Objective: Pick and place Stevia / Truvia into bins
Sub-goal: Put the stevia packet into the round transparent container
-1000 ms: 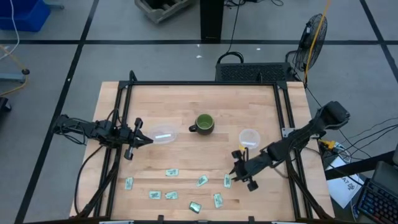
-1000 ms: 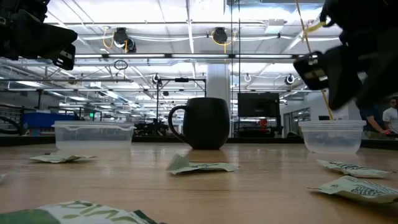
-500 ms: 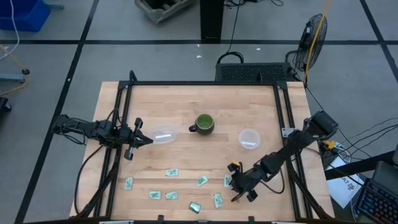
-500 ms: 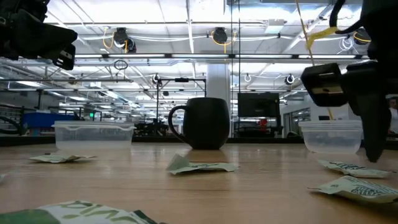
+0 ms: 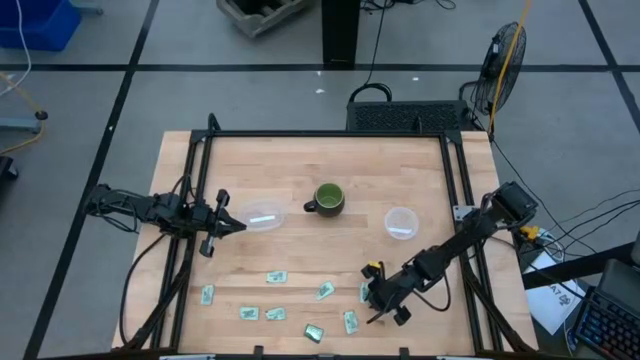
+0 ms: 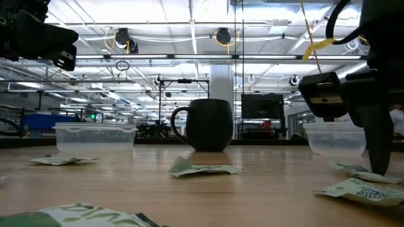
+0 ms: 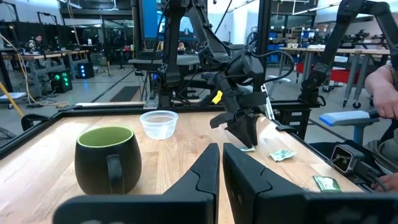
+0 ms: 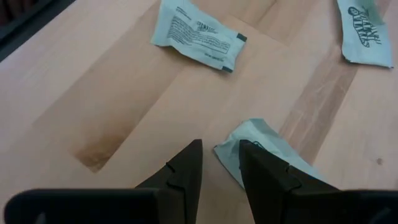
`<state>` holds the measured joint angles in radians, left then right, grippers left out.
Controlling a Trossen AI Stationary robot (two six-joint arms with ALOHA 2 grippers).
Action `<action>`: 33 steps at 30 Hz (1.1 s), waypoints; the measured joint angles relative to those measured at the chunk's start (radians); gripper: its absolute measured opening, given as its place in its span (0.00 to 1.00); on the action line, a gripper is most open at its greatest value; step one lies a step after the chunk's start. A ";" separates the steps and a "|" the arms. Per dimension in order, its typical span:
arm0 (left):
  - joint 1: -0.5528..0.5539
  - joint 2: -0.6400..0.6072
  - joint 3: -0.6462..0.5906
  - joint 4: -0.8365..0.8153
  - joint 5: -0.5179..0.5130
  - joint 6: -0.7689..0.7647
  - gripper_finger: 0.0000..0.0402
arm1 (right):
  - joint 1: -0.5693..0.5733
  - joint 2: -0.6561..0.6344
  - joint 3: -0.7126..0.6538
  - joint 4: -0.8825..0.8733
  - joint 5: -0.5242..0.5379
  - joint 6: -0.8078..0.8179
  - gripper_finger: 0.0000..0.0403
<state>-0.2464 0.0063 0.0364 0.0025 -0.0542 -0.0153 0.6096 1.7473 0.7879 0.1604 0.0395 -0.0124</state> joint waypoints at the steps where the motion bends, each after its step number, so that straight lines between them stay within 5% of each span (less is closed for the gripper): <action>1: 0.000 0.000 0.000 0.000 0.000 0.000 0.06 | -0.002 0.000 0.000 0.000 -0.003 0.000 0.25; 16: 0.000 0.000 0.000 0.000 0.000 0.000 0.06 | -0.015 0.001 0.000 -0.004 0.016 -0.036 0.01; 33: 0.000 0.000 0.000 0.000 0.000 0.000 0.06 | -0.060 -0.148 -0.002 -0.016 0.088 -0.038 0.01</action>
<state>-0.2466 0.0063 0.0368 0.0029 -0.0540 -0.0151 0.5497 1.5994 0.7856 0.1446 0.1277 -0.0507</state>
